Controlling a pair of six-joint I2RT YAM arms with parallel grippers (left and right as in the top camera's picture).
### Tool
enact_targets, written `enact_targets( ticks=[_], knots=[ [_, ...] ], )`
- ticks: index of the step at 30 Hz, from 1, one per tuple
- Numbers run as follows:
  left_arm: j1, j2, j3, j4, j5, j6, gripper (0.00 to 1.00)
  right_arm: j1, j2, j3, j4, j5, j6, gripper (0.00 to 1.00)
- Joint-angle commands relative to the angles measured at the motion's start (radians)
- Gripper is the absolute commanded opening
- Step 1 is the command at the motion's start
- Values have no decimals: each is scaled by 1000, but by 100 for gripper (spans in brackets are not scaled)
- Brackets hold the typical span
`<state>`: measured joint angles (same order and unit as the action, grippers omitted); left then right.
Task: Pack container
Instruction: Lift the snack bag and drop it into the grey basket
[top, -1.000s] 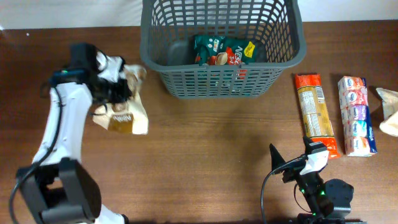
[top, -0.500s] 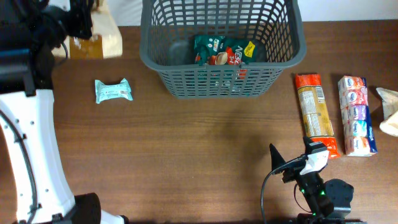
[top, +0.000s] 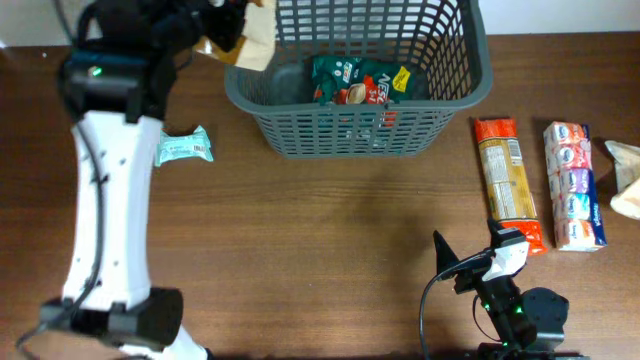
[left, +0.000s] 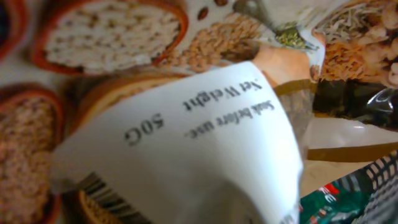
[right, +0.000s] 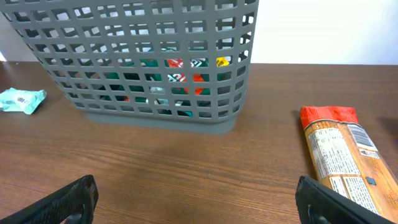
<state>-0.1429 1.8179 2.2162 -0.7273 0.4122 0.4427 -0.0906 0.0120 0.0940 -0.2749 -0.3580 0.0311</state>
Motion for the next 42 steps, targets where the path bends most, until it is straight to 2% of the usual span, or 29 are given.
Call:
enact_targets(
  ticks=[1,5,10,22,28,29,30,31,33,34,35,38,40,42],
  knots=[
    [-26,87,7,60,7,36,1,7,-8,-6,-2,-5,11,99],
    [-68,186,7,137,6,80,2,7,-8,-6,-2,-5,11,99],
    [-121,298,7,149,-35,87,2,7,-8,-6,-2,-5,11,99],
    [-163,454,6,76,-65,43,2,7,-8,-6,-2,-5,11,99],
    [-170,476,6,34,-57,14,4,7,-8,-6,-2,-5,11,99],
    [-174,476,6,32,-57,14,9,7,-8,-6,-2,-5,11,99],
    [-181,474,10,26,-57,14,31,7,-8,-6,-2,-5,11,99],
    [-187,469,19,14,-61,14,46,7,-8,-6,-1,-5,11,99],
    [-188,457,49,-2,-61,14,57,7,-8,-6,-2,-5,11,99],
    [-188,446,94,-22,-70,-1,79,7,-8,-6,-2,-5,11,99],
    [-184,433,159,-51,-80,-24,84,7,-8,-6,-2,-5,11,99],
    [-174,410,319,-129,-107,-34,84,7,-8,-6,-2,-5,11,99],
    [-161,391,418,-196,-139,-39,82,7,-8,-6,-2,-5,11,99],
    [-142,355,527,-309,-192,-40,74,7,-8,-6,-2,-5,11,99]
  ],
)
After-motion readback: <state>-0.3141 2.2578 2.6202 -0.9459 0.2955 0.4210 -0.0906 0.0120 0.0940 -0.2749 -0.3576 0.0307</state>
